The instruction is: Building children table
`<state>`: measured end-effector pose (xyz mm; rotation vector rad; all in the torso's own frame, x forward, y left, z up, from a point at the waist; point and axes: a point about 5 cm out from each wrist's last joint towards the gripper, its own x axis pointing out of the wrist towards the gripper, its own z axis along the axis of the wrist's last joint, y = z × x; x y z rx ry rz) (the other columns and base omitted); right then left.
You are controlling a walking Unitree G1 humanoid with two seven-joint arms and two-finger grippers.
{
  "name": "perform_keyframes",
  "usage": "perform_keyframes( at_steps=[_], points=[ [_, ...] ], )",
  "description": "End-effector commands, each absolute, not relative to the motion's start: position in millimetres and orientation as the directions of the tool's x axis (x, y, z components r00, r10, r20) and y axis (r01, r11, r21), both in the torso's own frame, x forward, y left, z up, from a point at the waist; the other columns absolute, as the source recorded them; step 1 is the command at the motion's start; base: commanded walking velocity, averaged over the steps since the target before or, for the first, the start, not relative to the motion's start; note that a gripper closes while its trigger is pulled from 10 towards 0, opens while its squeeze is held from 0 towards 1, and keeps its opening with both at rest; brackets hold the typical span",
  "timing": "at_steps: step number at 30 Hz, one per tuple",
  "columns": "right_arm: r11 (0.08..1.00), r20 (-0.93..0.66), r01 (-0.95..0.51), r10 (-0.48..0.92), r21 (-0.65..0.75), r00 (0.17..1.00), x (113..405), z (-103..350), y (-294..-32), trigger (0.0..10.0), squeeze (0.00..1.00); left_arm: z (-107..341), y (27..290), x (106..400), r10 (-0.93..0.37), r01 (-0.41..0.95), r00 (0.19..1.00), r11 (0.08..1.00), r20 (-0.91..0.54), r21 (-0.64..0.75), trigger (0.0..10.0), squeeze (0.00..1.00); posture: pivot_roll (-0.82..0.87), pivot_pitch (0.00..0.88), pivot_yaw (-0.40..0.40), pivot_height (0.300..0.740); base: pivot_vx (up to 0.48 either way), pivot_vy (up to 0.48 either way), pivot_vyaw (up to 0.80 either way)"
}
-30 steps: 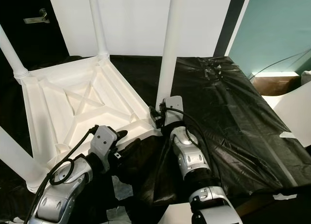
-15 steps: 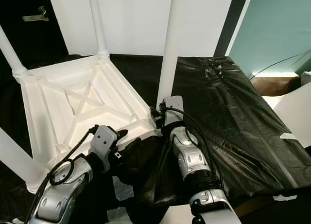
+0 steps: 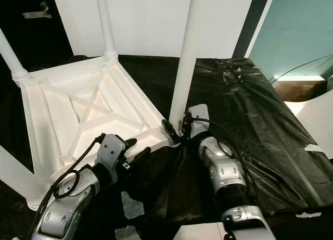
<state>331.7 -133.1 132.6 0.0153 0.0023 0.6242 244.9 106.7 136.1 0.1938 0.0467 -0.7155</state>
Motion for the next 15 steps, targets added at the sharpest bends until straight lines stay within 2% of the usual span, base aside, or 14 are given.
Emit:
perform_keyframes(
  at_steps=[1,6,10,15],
  points=[
    [0.771,0.003,-0.637,0.637,0.011,0.771,334.3,135.3,-136.7,10.0,0.00,136.3,108.1,247.9,-0.617,0.624,0.781,0.762,-0.100,0.172,10.0,0.00,0.17,0.000,-0.088,0.740,0.000,0.000,0.00],
    [0.703,-0.032,-0.710,0.709,-0.031,0.704,342.3,138.7,-138.1,10.0,0.00,137.5,109.3,249.5,-0.617,0.624,0.780,0.761,-0.099,0.178,10.0,0.00,0.17,0.000,-0.078,0.740,0.000,0.000,0.00],
    [0.599,-0.094,-0.797,0.792,-0.071,0.604,349.9,140.4,-132.1,10.0,0.00,139.4,109.0,251.5,-0.619,0.625,0.780,0.759,-0.095,0.184,10.0,0.00,0.18,0.000,-0.075,0.740,0.000,0.000,0.00],
    [0.549,-0.131,-0.832,0.821,-0.083,0.555,353.0,140.7,-129.1,10.0,0.00,141.5,108.3,250.9,-0.619,0.623,0.781,0.762,-0.084,0.177,10.0,0.00,0.19,0.000,-0.080,0.740,0.000,0.000,0.00]
  ],
)
